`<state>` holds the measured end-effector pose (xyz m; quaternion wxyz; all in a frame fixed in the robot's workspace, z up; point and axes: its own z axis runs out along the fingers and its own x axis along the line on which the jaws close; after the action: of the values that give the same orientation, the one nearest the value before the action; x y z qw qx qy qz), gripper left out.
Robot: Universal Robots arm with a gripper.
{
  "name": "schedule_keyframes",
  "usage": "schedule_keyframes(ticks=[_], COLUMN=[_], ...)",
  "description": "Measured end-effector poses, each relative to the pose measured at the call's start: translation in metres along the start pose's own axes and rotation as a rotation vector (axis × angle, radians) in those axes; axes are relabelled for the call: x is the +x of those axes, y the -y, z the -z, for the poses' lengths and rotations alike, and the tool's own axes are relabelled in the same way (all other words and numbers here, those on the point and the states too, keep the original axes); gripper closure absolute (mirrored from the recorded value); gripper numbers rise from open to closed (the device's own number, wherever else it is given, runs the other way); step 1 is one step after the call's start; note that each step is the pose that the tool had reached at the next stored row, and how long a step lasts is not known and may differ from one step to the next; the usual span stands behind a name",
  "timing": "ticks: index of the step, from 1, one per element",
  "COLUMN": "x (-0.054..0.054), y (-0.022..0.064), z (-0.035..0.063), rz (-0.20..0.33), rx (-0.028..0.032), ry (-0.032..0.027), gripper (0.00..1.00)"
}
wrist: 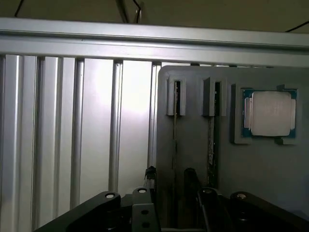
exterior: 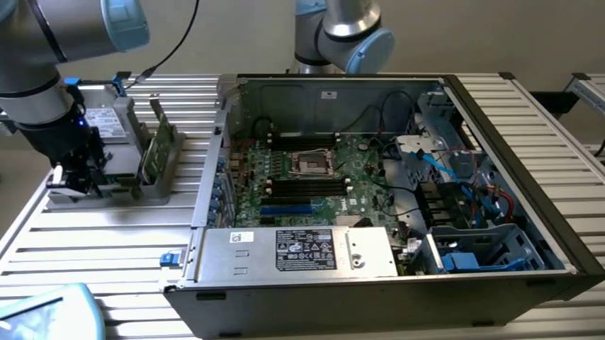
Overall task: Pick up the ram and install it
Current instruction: 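Pick up the ram and move it above insertion slot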
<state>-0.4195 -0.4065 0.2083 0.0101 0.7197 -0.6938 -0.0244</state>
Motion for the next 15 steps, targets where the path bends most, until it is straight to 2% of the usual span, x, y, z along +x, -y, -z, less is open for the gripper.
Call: schedule_keyframes(ticks=[3,5,6,8,10,15], x=[0.0,0.0001,0.0001,-0.0001,-0.0003,-0.0001], y=[0.0006,0.0011,0.0012,0.0014,0.0014,0.0016], z=[-0.002,-0.0033,-0.0039,-0.0048,-0.0055,-0.0094], rz=[0.002,0.004,0.004,0.005,0.005,0.005], rx=[0.0,-0.0001,0.0,0.0007,0.0011,0.0011], ry=[0.001,0.0044,0.0088,0.023,0.03,0.031], gripper=[0.63,0.63,0.63,0.63,0.63,0.63])
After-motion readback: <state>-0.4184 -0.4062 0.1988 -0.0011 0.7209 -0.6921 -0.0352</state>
